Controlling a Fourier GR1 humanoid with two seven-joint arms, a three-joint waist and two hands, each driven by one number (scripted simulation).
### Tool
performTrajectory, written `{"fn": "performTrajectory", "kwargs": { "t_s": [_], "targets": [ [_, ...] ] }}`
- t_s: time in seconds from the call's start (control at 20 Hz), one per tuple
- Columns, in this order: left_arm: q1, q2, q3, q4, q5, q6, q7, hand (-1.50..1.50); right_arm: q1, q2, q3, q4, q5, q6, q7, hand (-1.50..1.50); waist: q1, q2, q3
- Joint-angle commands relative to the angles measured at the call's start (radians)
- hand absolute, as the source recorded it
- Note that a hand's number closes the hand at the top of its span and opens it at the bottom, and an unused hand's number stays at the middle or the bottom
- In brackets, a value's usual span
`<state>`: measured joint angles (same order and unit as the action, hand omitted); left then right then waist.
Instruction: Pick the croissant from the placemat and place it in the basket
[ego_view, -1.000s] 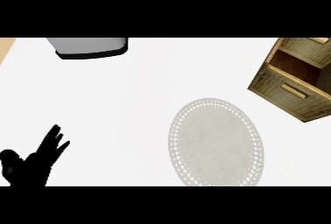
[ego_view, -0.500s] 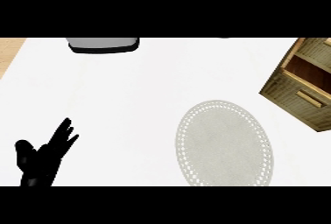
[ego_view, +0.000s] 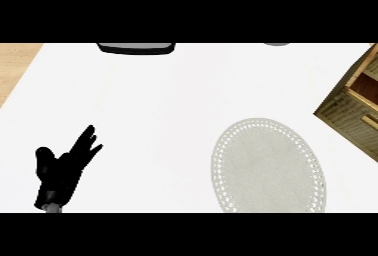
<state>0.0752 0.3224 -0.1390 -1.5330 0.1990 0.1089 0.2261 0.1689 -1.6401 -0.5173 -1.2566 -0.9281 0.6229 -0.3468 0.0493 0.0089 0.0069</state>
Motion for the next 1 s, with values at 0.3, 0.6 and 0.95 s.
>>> {"fn": "performTrajectory", "kwargs": {
  "t_s": [0.3, 0.6, 0.95],
  "targets": [
    [-0.042, -0.031, -0.033, 0.144, -0.027, -0.018, 0.041, 0.00, -0.067, 0.019, 0.200, 0.050, -0.048, -0.014, -0.013, 1.50, 0.043, 0.023, -0.006],
    [-0.044, -0.016, -0.032, 0.118, -0.025, -0.033, 0.067, 0.00, -0.147, 0.082, 0.309, 0.087, -0.097, -0.015, 0.035, 1.50, 0.072, 0.025, -0.005],
    [-0.076, -0.046, -0.049, 0.131, -0.042, -0.024, 0.071, 0.00, -0.293, 0.190, 0.432, 0.118, 0.032, -0.048, 0.012, 1.50, 0.081, 0.027, -0.004]
  ]
}}
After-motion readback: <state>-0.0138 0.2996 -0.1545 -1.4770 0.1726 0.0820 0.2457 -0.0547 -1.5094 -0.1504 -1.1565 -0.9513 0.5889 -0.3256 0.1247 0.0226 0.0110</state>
